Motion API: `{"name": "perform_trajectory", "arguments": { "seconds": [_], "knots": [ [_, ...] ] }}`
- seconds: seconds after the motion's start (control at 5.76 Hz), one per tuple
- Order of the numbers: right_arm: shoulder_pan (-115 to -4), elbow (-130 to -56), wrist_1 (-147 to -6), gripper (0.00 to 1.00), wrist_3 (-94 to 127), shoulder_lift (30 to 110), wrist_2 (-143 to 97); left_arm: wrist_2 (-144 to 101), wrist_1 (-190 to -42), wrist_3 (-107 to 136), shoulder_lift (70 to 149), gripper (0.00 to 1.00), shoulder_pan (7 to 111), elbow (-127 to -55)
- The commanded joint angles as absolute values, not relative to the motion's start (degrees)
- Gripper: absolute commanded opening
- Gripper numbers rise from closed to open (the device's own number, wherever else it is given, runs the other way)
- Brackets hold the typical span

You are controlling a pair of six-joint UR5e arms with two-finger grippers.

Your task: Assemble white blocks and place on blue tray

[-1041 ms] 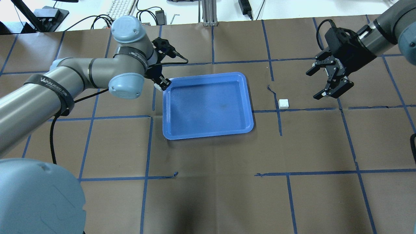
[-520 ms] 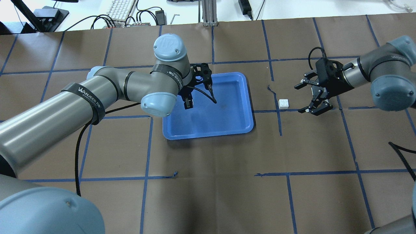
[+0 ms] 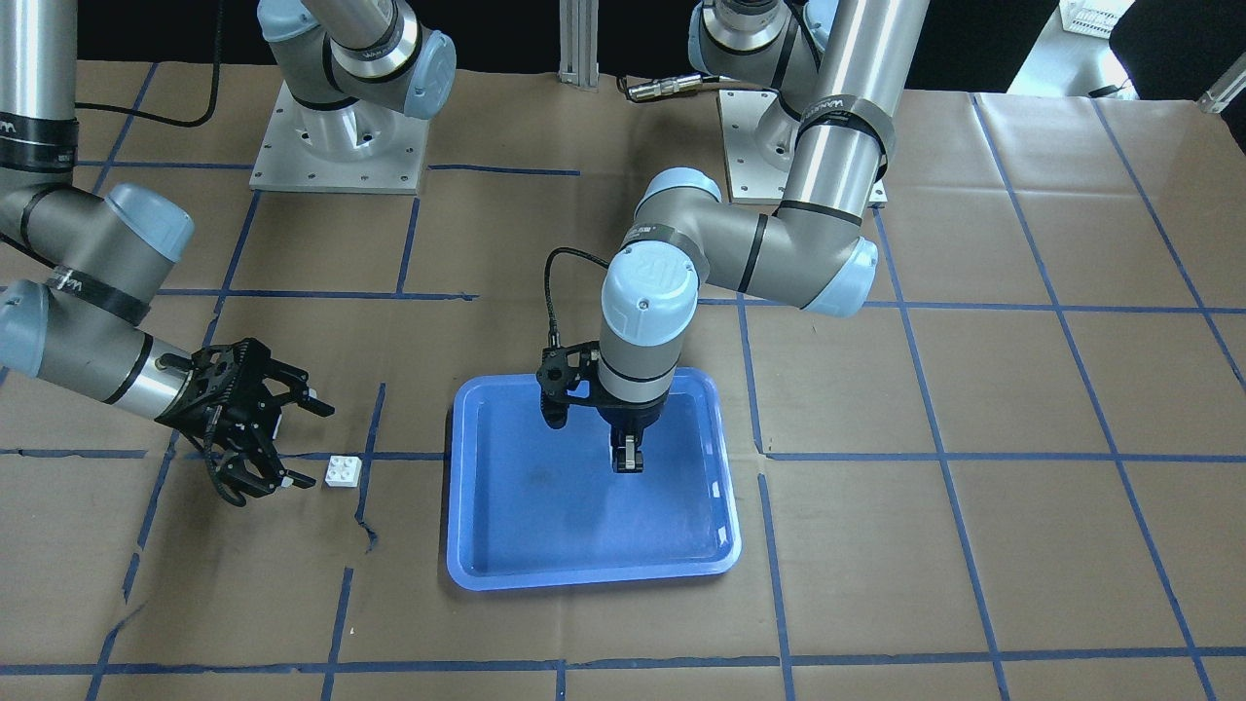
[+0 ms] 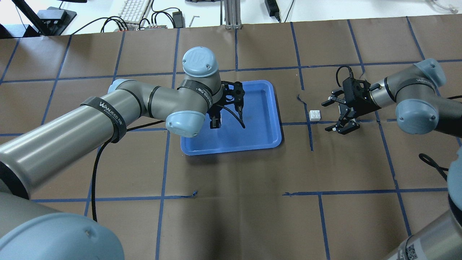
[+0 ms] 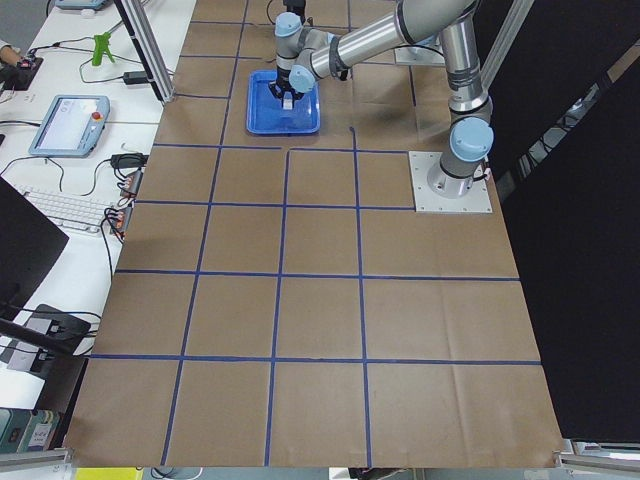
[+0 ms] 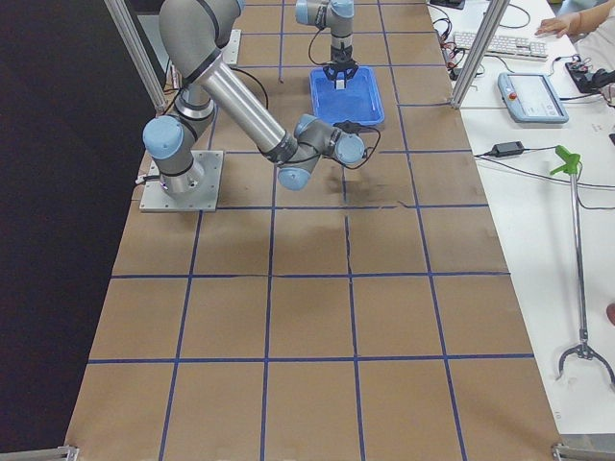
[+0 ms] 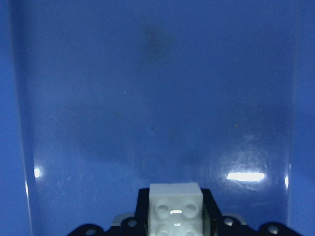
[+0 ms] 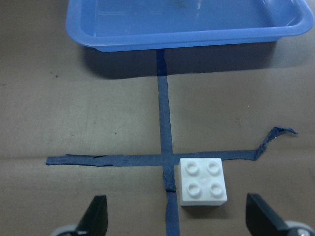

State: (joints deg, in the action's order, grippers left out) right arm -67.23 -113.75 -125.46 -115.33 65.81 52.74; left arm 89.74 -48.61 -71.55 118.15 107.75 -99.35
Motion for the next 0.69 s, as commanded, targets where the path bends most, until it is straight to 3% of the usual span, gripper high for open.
{"name": "perform_trajectory", "arguments": {
  "seconds": [0.0, 0.52],
  "knots": [
    [-67.5, -113.8, -126.8, 1.0, -115.0, 64.1, 49.2, 89.6, -47.8, -71.0, 119.0, 0.1, 108.7, -99.1],
    [-67.5, -113.7, -126.8, 0.98, -115.2, 64.1, 49.3, 89.7, -47.9, -70.4, 120.5, 0.11, 109.2, -99.4]
  ]
}}
